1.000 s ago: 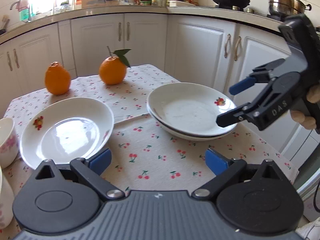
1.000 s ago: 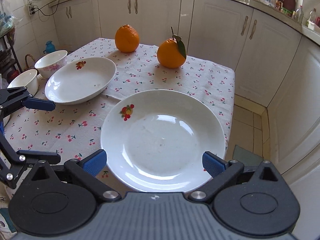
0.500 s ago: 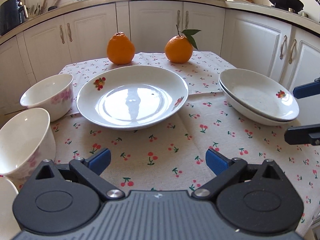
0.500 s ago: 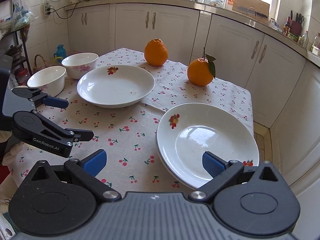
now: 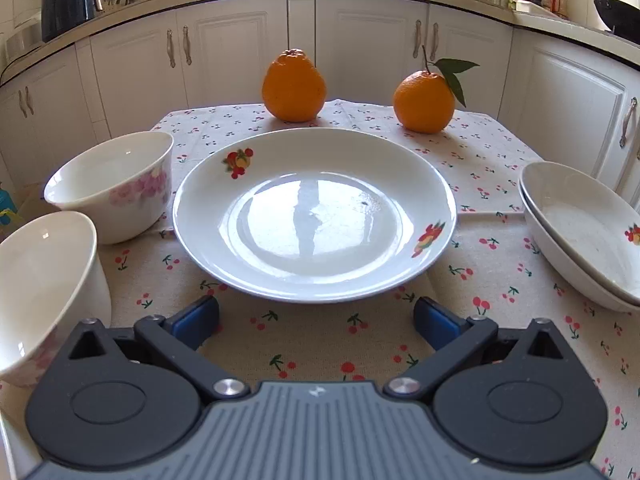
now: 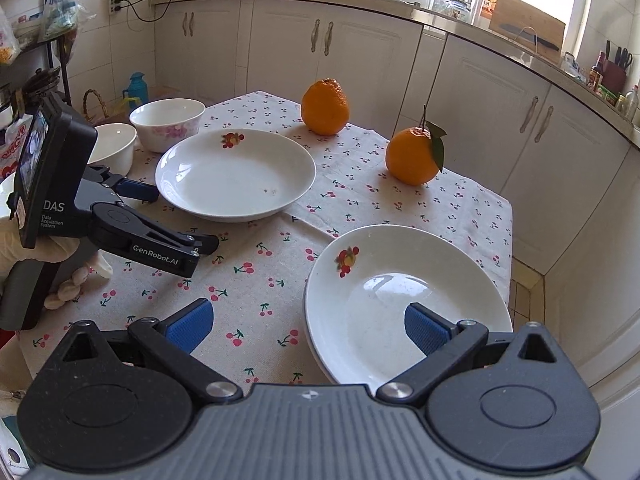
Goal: Organize plates and bowls
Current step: 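Move the right gripper to the rim of the fruit-decal plate on the cloth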
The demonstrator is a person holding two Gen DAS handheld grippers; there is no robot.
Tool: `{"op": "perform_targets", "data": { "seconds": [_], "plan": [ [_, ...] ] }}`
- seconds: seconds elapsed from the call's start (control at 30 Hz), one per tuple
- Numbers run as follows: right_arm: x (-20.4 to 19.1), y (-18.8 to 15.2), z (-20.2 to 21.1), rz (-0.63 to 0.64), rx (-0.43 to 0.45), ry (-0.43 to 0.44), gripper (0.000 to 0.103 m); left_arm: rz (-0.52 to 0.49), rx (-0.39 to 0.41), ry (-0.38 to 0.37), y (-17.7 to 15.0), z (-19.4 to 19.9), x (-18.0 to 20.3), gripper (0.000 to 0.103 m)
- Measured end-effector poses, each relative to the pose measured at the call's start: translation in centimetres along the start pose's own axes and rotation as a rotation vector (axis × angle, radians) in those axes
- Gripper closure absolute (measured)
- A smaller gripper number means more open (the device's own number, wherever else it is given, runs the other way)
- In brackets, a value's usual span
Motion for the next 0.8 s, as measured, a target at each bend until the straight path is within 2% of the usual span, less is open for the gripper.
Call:
{"op": "perform_targets", "data": {
  "seconds": [0.27, 0.43, 0.57, 0.7, 0.8],
  "plan": [
    [-0.5, 2.4, -1.5, 0.088, 0.0, 0.05, 0.0, 0.01, -0.01, 0.006, 0.1, -0.1, -0.1, 0.0],
    [-0.5, 4.8, -3.2, 0.124, 0.005, 0.11, 0.0, 0.018, -0.023, 0.019, 0.4, -0.4, -0.3, 0.001],
    [-0.6, 6.7, -4.8, 0.167, 0.005, 0.155, 0.0, 0.026, 0.008, 0.014, 0.7, -0.2, -0.5, 0.003],
    [-0.6, 8.7, -7.3, 0.188, -0.014, 0.23, 0.0, 0.0, 0.01, 0.007, 0.8, -0.5, -0.3, 0.004],
    [-0.7, 10.0, -9.3, 0.199, -0.035, 0.285, 0.0, -0.003, 0.019, 0.007, 0.9, -0.6, -0.3, 0.01]
  ]
}}
Point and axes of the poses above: each gripper's, at about its wrist camera, not at the fingertips, and z roughly against the way its jaws point, x to its right, y to its top, the point moved 9 cm from there along -z, roughly the way its jaws point
